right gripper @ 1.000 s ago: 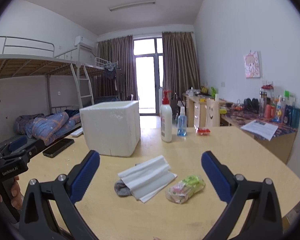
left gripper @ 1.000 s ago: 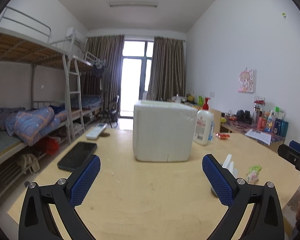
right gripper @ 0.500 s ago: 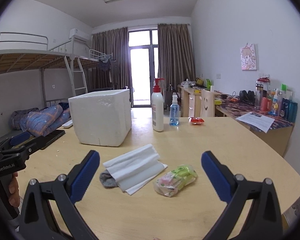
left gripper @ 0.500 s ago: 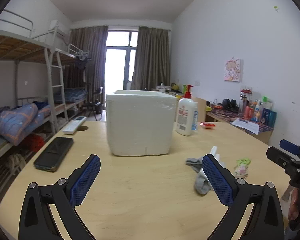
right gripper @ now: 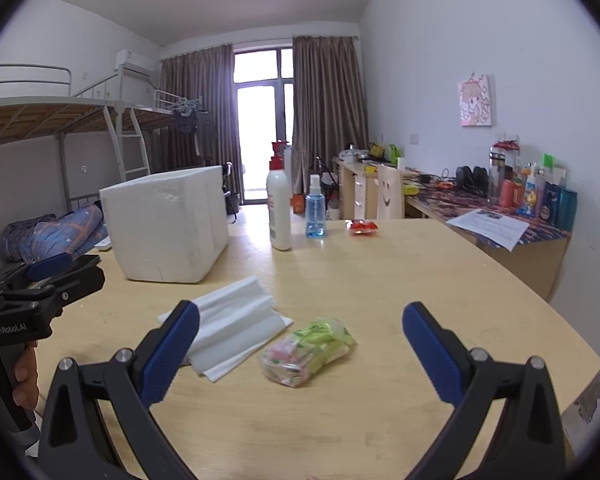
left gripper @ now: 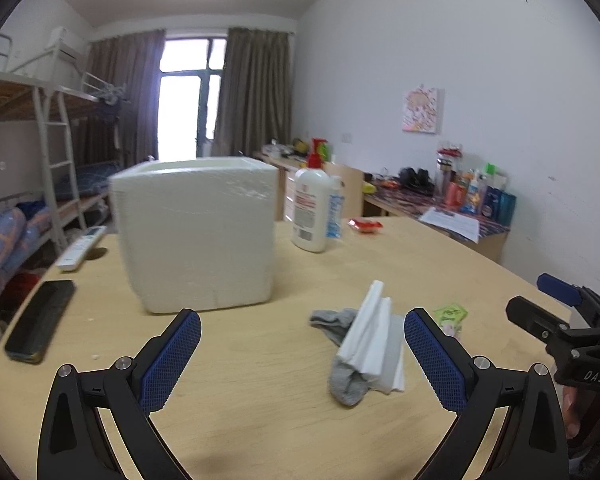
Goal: Organize soft objects
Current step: 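Reach the left tool to the white tissue while the right tool approaches the snack packet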
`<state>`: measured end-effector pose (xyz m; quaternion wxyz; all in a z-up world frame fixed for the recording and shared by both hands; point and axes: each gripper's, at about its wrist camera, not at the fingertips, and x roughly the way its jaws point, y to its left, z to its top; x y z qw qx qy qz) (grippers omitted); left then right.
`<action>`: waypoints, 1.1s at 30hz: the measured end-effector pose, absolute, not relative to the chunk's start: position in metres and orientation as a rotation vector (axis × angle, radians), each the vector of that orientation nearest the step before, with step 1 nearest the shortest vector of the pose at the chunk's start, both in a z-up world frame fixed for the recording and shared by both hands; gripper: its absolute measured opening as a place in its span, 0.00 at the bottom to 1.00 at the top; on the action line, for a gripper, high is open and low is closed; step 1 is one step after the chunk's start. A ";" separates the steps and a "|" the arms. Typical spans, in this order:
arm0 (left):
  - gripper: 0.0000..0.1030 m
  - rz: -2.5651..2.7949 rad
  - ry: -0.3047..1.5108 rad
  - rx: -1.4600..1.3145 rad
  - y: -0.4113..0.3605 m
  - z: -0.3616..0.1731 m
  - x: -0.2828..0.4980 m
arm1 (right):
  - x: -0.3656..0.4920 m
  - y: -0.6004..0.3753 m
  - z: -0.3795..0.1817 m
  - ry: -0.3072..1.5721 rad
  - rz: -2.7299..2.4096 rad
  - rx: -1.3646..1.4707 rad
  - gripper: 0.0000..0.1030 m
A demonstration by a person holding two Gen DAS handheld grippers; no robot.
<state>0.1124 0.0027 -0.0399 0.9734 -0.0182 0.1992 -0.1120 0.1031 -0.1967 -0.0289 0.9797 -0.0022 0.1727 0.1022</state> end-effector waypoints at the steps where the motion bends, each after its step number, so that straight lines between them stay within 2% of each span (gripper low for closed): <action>1: 0.99 -0.235 0.410 -0.038 0.001 -0.041 0.116 | 0.105 -0.198 -0.030 0.353 0.202 -0.006 1.00; 22: 0.99 -0.422 0.620 -0.012 -0.044 -0.053 0.168 | 0.130 -0.221 -0.049 0.434 0.179 0.029 1.00; 26: 0.89 -0.444 0.679 -0.014 -0.049 -0.059 0.181 | 0.134 -0.221 -0.050 0.447 0.174 0.024 1.00; 28: 0.88 -0.444 0.697 -0.010 -0.051 -0.062 0.186 | 0.137 -0.221 -0.051 0.455 0.171 0.025 1.00; 33: 0.78 -0.432 0.754 -0.006 -0.049 -0.073 0.195 | 0.141 -0.220 -0.054 0.469 0.177 0.024 1.00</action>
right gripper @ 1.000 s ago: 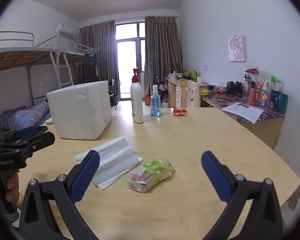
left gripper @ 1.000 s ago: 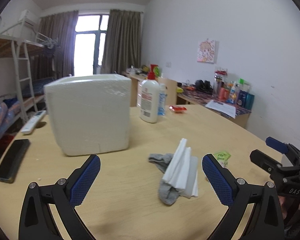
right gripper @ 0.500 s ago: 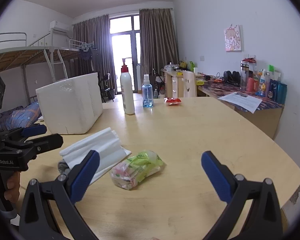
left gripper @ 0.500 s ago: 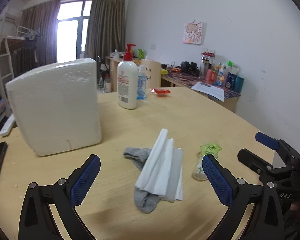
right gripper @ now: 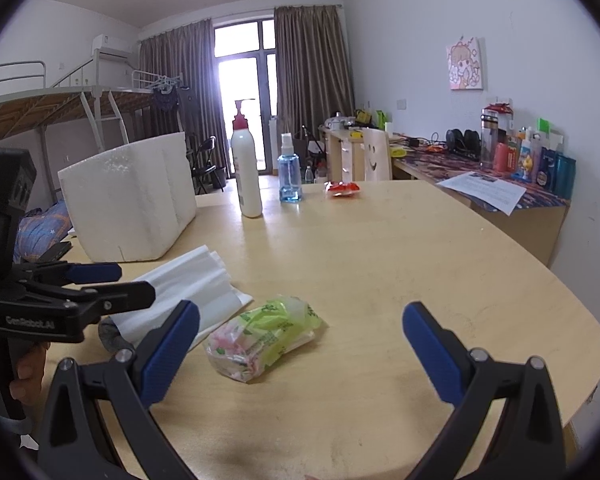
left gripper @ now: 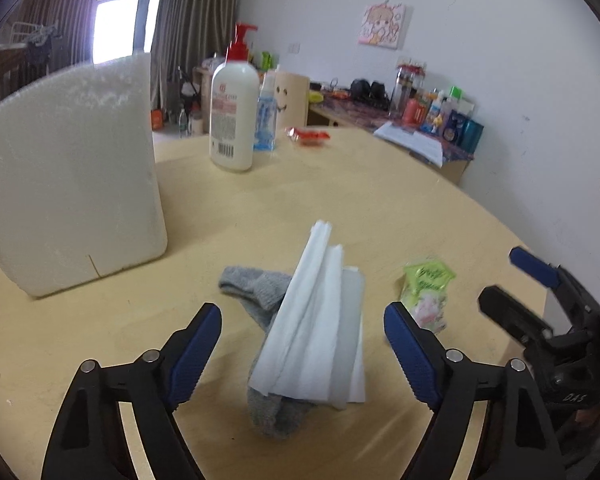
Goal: Organize soft objects
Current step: 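Reach the left tool to the white tissue while the right tool approaches the snack packet, then close the left tool on the white tissue while the right tool grasps the snack packet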
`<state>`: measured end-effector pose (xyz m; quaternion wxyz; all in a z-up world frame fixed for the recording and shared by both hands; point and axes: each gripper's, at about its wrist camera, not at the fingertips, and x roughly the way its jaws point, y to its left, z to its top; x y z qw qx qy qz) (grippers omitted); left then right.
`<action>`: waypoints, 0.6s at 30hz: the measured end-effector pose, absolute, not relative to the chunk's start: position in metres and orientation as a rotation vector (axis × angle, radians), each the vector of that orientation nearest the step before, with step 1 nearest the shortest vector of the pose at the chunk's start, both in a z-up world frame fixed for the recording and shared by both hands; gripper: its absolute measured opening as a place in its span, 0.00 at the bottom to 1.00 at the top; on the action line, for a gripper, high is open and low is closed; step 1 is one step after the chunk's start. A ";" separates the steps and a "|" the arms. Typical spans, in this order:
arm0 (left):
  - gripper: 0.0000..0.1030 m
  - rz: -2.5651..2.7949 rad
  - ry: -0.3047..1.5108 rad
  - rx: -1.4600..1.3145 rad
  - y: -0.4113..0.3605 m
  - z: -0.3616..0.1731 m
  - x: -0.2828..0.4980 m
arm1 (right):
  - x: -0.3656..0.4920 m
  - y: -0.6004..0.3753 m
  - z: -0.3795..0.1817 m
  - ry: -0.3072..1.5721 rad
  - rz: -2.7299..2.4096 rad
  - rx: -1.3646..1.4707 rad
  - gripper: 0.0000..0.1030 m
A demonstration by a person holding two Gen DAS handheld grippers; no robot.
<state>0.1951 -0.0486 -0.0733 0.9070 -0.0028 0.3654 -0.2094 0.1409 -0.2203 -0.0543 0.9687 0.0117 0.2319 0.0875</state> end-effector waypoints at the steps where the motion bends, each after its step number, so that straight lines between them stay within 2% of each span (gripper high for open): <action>1: 0.76 -0.434 0.773 -0.003 -0.048 -0.077 0.197 | 0.142 -0.220 -0.055 0.471 0.179 0.024 1.00; 3: 0.67 -0.435 0.803 0.002 -0.049 -0.081 0.199 | 0.144 -0.220 -0.056 0.478 0.183 0.022 1.00; 7: 0.53 -0.440 0.813 0.010 -0.046 -0.084 0.198 | 0.148 -0.220 -0.058 0.489 0.193 0.020 1.00; 9: 0.38 -0.451 0.821 0.010 -0.046 -0.085 0.198 | 0.149 -0.218 -0.059 0.495 0.198 0.020 1.00; 11: 0.32 -0.455 0.829 0.015 -0.046 -0.087 0.198 | 0.151 -0.217 -0.060 0.503 0.203 0.022 1.00; 12: 0.24 -0.454 0.831 0.022 -0.047 -0.088 0.198 | 0.152 -0.217 -0.060 0.504 0.207 0.022 1.00; 13: 0.20 -0.457 0.835 0.029 -0.047 -0.089 0.198 | 0.152 -0.216 -0.060 0.506 0.210 0.023 1.00; 18: 0.10 -0.474 0.816 0.016 -0.045 -0.086 0.196 | 0.155 -0.214 -0.061 0.517 0.224 0.024 1.00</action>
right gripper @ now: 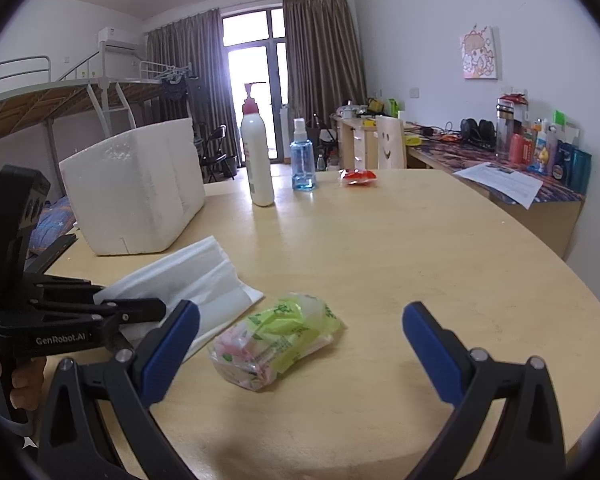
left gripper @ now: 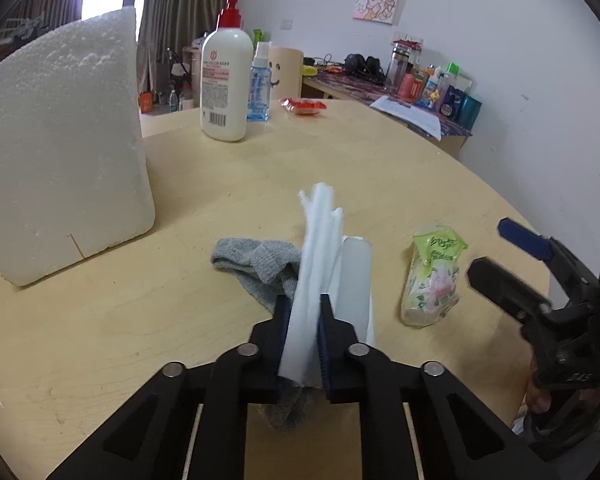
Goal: Organize soft objects
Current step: 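Close the left tool on the white tissue while the right tool grasps the snack packet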
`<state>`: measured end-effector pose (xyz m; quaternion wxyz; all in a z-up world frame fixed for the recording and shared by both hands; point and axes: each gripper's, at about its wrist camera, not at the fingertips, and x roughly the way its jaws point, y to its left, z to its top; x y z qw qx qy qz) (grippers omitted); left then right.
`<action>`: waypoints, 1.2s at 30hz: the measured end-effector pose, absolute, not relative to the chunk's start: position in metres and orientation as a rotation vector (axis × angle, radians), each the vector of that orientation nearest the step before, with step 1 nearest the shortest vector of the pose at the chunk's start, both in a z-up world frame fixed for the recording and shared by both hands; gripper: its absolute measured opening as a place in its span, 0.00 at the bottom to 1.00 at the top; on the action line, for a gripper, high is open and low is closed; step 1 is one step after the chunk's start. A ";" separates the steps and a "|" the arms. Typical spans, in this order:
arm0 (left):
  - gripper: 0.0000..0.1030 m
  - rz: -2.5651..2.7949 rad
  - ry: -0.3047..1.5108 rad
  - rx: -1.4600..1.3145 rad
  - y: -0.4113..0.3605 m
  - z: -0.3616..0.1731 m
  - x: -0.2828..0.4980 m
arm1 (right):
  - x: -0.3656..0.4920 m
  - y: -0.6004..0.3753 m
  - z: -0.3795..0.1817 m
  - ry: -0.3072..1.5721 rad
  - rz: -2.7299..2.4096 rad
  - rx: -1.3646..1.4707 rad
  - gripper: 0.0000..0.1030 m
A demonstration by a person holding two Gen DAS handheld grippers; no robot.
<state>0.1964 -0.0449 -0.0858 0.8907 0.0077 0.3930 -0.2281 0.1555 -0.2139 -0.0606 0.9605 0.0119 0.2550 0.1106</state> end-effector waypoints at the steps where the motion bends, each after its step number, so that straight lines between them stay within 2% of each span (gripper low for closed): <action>1: 0.10 -0.484 0.809 0.015 -0.045 -0.085 0.195 | 0.156 -0.213 -0.061 0.523 0.223 0.020 1.00; 3: 0.07 -0.499 0.803 0.016 -0.046 -0.084 0.194 | 0.157 -0.211 -0.061 0.529 0.228 0.018 1.00; 14: 0.07 -0.562 0.737 0.010 -0.048 -0.075 0.185 | 0.168 -0.203 -0.065 0.599 0.257 0.018 0.99; 16: 0.07 -0.576 0.718 0.010 -0.049 -0.072 0.183 | 0.168 -0.201 -0.065 0.607 0.259 0.013 0.96; 21: 0.07 -0.601 0.689 0.025 -0.051 -0.069 0.179 | 0.173 -0.195 -0.073 0.666 0.256 -0.004 0.67; 25: 0.07 -0.602 0.692 0.030 -0.051 -0.070 0.180 | 0.174 -0.197 -0.075 0.692 0.235 0.010 0.63; 29: 0.07 -0.615 0.685 0.042 -0.053 -0.069 0.177 | 0.174 -0.198 -0.078 0.721 0.218 0.014 0.51; 32: 0.07 -0.618 0.682 0.053 -0.055 -0.070 0.176 | 0.174 -0.199 -0.079 0.727 0.209 0.021 0.49; 36: 0.07 -0.613 0.691 0.063 -0.057 -0.072 0.177 | 0.175 -0.201 -0.081 0.737 0.204 0.024 0.41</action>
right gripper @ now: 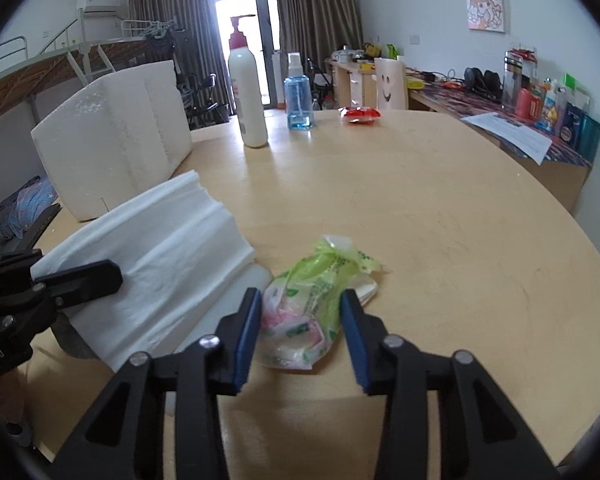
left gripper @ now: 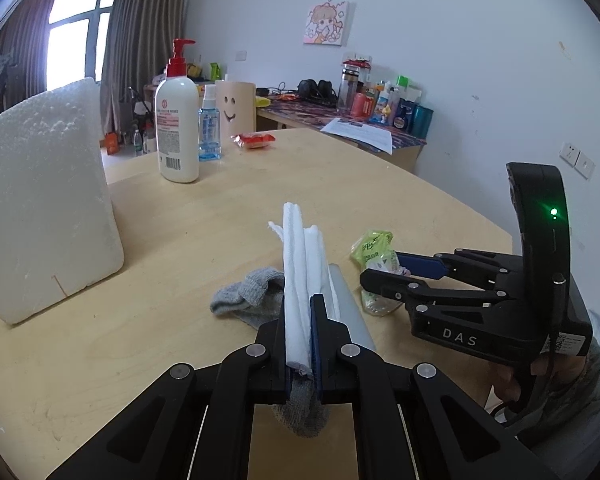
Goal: Organize soft objects
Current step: 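Close the left tool on the white tissue while the right tool grasps the snack packet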
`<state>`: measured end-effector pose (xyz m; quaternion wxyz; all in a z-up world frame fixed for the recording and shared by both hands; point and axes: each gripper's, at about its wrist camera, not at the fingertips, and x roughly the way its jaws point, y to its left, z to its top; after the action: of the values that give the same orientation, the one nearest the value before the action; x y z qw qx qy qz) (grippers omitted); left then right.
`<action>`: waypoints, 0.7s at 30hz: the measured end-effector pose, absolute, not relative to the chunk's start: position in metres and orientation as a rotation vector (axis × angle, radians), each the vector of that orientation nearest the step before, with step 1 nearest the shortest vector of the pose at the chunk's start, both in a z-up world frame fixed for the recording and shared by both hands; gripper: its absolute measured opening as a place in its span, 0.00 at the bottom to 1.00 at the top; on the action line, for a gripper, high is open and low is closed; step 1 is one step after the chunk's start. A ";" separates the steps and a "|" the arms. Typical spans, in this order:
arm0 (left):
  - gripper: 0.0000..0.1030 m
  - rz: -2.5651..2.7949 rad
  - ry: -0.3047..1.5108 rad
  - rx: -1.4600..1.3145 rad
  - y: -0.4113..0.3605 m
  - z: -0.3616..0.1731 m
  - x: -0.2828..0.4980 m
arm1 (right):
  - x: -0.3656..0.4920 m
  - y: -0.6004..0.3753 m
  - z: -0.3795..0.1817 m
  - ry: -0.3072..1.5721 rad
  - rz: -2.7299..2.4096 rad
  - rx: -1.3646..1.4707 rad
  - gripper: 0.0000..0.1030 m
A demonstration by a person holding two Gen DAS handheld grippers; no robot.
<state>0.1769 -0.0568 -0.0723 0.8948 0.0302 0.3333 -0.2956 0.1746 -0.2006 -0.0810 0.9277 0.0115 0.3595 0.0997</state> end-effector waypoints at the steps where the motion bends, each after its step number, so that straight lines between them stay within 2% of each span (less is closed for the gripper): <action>1: 0.07 -0.614 0.690 0.065 -0.057 -0.072 0.177 | 0.175 -0.200 -0.081 0.736 0.204 0.021 0.41; 12: 0.07 -0.607 0.625 0.025 -0.047 -0.064 0.174 | 0.177 -0.204 -0.081 0.734 0.215 0.059 0.39; 21: 0.07 -0.642 0.642 0.075 -0.058 -0.067 0.170 | 0.177 -0.202 -0.081 0.730 0.207 0.050 0.35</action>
<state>0.1698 -0.0581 -0.0669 0.8981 0.0362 0.3100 -0.3098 0.1765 -0.2023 -0.0806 0.9285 0.0242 0.3564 0.1011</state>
